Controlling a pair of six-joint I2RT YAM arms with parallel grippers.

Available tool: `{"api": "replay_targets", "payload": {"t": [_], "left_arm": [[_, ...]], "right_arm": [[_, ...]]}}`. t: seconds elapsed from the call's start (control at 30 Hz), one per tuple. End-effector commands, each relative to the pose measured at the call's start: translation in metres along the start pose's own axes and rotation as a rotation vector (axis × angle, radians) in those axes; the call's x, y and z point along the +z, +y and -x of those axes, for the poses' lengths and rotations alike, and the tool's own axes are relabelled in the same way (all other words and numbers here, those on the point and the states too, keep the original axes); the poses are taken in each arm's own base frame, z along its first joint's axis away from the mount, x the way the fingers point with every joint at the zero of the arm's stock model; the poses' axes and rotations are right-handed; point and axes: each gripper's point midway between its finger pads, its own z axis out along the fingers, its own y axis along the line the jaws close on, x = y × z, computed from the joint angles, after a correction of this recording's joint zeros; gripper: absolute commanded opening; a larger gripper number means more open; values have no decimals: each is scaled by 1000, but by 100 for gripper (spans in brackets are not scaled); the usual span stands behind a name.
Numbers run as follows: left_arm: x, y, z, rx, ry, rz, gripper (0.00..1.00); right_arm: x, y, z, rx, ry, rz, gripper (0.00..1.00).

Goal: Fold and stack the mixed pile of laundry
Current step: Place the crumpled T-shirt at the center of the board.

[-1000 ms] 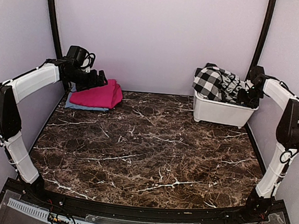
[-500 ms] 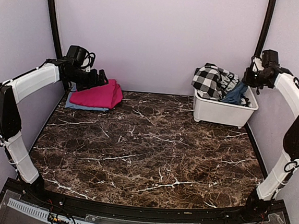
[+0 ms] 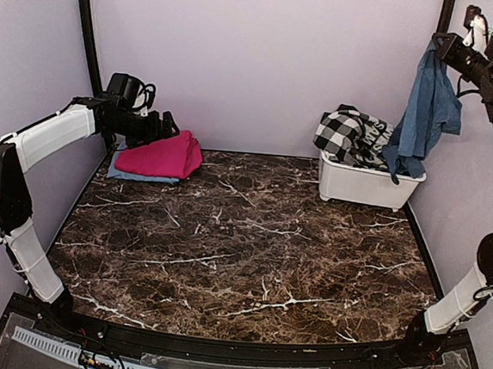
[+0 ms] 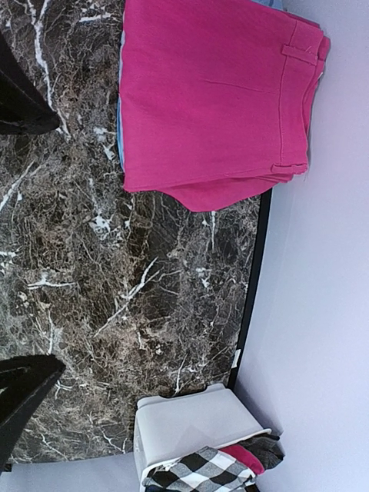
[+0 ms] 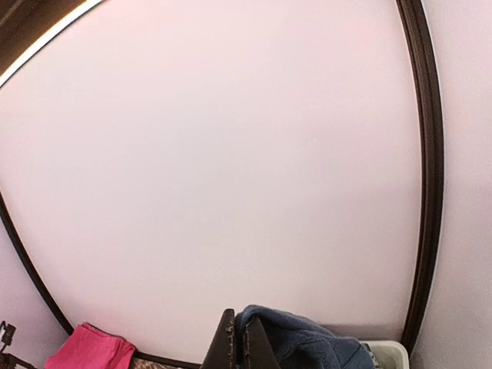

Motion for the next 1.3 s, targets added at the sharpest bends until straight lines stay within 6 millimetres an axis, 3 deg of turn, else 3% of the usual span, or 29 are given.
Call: {"api": "replay_targets", "payload": {"t": [0.0,0.17,0.3,0.5,0.6,0.8,0.9,0.97,1.03,1.1,1.17,1.27], "left_arm": [[-18,-12,8,2,-43,-43,99],[-22,-15,12,-5,-57,-53,99],[-23,-15,14,-17,-65,-48,99],[-30,-16,19,-36,-87,-47,99],[-34,-17,19,-39,-87,-47,99],[-44,-16,19,-22,-99,-38,99],[-47,-16,20,-16,-103,-32,99],[-49,-16,21,-13,-109,-33,99],[-49,-21,21,5,-108,-58,99],[-48,-30,21,20,-101,-111,99],[-53,-55,20,65,-90,-236,99],[-82,-117,10,225,-153,-434,98]], "right_arm": [[-50,58,86,-41,-227,184,0],[-84,106,107,-25,-261,378,0],[-99,158,107,8,-236,579,0],[-103,238,93,60,-176,839,0],[-107,268,93,64,-168,936,0],[-112,278,96,91,-186,1004,0],[-103,277,66,95,-87,1000,0],[-92,262,37,105,-26,919,0],[-90,245,30,117,-43,864,0],[-83,233,35,103,-14,793,0],[-88,237,53,79,-30,811,0],[-77,247,33,139,43,896,0]]}}
